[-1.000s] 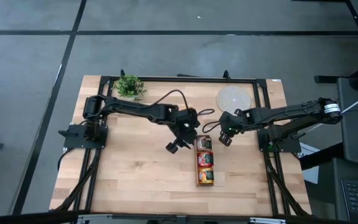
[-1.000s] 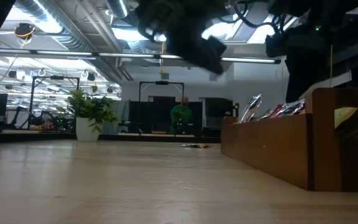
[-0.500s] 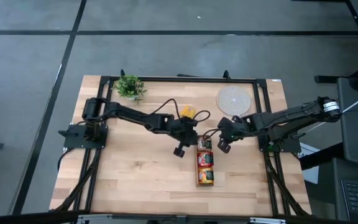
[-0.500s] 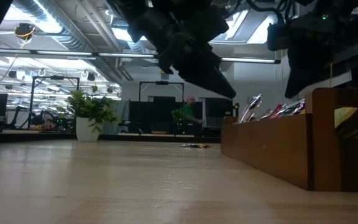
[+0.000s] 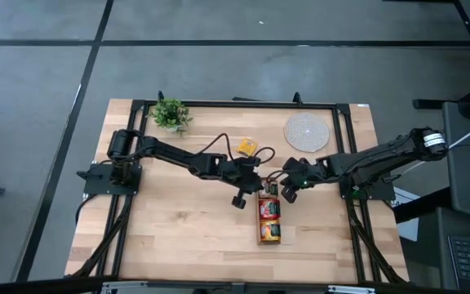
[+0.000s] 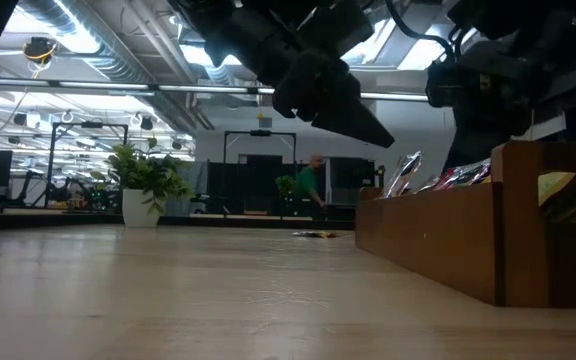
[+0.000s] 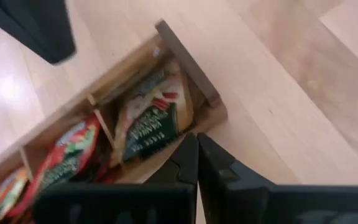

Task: Pick & Place Tea
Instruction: Put the brown tea bag into the left section of the wooden organizer, then put the yellow tea bag into the right section of the wooden organizer

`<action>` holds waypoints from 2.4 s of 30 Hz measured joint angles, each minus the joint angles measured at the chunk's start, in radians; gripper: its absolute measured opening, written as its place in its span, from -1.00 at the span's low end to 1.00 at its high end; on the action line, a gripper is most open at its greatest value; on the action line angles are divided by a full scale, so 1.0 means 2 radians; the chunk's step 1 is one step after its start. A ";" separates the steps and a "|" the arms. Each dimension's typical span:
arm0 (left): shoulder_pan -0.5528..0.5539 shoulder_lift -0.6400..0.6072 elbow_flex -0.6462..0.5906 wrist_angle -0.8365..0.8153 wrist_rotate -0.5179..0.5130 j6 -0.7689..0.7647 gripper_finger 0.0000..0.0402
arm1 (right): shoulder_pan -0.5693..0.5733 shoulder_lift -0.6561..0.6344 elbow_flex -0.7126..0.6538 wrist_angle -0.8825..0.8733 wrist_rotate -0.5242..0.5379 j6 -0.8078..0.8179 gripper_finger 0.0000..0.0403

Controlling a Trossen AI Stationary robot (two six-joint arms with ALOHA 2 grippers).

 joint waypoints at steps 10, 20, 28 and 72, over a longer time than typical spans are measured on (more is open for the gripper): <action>0.000 0.010 0.000 0.026 0.000 -0.006 -0.99 | 0.000 0.022 -0.006 0.029 -0.004 -0.005 -0.98; -0.003 0.042 0.000 0.059 0.001 -0.019 -0.98 | -0.003 0.025 -0.006 0.059 -0.002 -0.017 -0.98; -0.003 0.042 0.000 0.071 0.000 -0.018 -0.98 | -0.026 0.025 -0.006 0.096 0.015 -0.043 -0.98; 0.155 -0.112 -0.181 0.054 -0.017 -0.211 -0.98 | -0.062 -0.017 0.061 0.013 0.079 -0.164 -0.89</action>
